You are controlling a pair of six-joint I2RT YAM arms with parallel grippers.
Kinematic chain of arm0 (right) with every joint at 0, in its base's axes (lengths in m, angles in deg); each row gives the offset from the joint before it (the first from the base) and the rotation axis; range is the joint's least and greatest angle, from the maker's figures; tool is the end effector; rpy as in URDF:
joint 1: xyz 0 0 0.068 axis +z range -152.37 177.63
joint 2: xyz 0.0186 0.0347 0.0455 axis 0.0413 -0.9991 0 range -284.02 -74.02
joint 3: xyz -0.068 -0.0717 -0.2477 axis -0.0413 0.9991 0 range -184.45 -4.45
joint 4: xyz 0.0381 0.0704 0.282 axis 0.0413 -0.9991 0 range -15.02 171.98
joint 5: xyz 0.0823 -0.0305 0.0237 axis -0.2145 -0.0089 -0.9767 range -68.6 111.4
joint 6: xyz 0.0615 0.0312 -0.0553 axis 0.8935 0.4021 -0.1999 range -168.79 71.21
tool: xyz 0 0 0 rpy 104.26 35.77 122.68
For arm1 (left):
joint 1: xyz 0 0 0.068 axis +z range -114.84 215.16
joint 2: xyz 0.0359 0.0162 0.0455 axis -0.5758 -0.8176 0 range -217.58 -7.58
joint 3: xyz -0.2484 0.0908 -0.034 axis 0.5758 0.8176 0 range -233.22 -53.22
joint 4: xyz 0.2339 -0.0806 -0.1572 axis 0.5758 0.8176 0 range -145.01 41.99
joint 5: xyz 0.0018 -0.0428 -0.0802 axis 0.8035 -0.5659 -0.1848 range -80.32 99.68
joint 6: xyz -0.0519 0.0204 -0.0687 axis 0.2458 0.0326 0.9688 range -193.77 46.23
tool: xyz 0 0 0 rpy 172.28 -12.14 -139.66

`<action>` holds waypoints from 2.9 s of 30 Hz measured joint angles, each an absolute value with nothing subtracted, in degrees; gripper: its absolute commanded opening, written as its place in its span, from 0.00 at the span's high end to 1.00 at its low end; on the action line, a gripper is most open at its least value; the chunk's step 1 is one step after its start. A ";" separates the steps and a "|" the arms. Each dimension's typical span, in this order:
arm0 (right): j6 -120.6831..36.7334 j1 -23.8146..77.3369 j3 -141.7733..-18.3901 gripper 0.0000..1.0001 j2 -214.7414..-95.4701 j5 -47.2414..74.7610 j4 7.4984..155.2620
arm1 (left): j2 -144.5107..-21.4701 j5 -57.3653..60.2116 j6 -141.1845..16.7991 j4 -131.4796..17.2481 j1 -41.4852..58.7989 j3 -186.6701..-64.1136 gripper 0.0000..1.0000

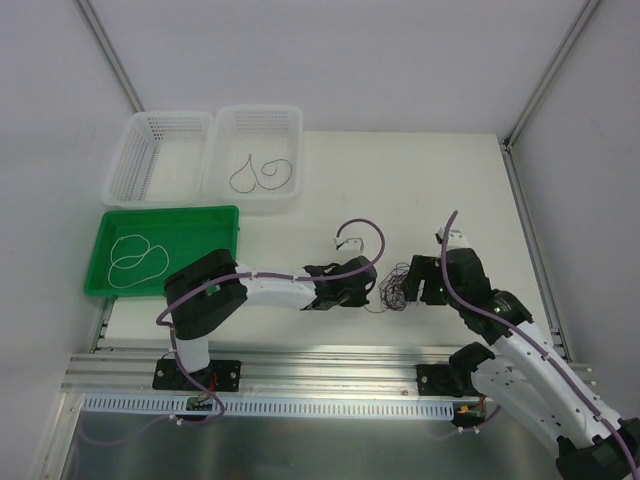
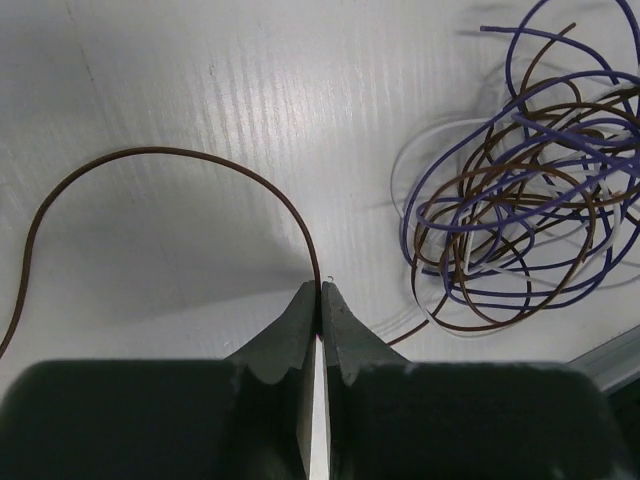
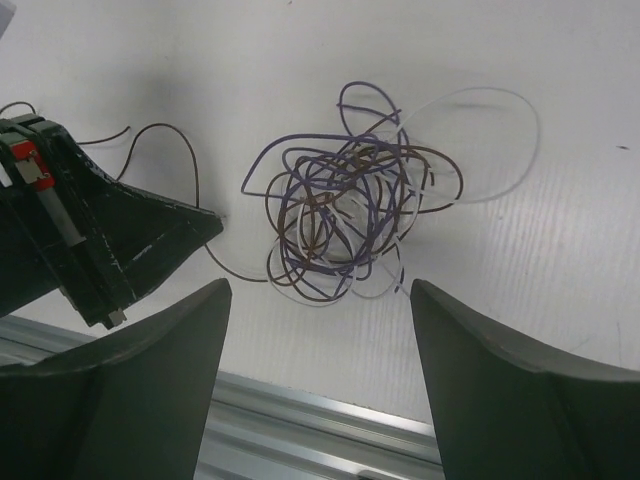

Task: Untangle the cables

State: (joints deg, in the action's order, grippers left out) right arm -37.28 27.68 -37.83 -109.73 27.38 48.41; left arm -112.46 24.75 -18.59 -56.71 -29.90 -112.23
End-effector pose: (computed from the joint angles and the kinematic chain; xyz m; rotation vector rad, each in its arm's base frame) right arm 0.1901 0.1004 0.2233 -0.2975 2.1884 0.2922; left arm 0.2001 -0.3819 0.0998 0.0737 2.4301 -0.7297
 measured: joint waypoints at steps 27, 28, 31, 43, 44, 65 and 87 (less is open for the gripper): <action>-30.90 35.68 -33.31 0.88 -142.67 29.46 70.36 | -103.00 26.90 -19.29 -57.80 -30.51 -106.17 1.00; -30.57 35.68 -33.31 0.93 -142.64 29.37 70.77 | -102.59 27.14 -19.38 -57.82 -30.51 -105.78 1.00; -30.62 35.81 -33.55 0.99 -140.68 29.63 69.83 | -100.66 28.25 -19.97 -57.84 -30.34 -103.96 1.00; -38.92 27.92 -59.12 0.99 -111.61 34.05 46.43 | -87.13 30.59 -22.22 -55.42 -16.15 -92.31 1.00; -39.75 27.35 -61.72 0.99 -109.75 34.88 44.68 | -86.59 30.81 -22.35 -54.70 -15.30 -91.46 1.00; -37.85 26.43 -37.70 0.83 -119.54 37.32 46.43 | -74.22 24.65 -31.60 -46.21 -12.39 -94.24 1.00; -44.30 27.09 -51.82 0.03 -106.19 28.67 38.99 | -73.01 22.79 -49.87 -34.00 -4.66 -132.88 1.00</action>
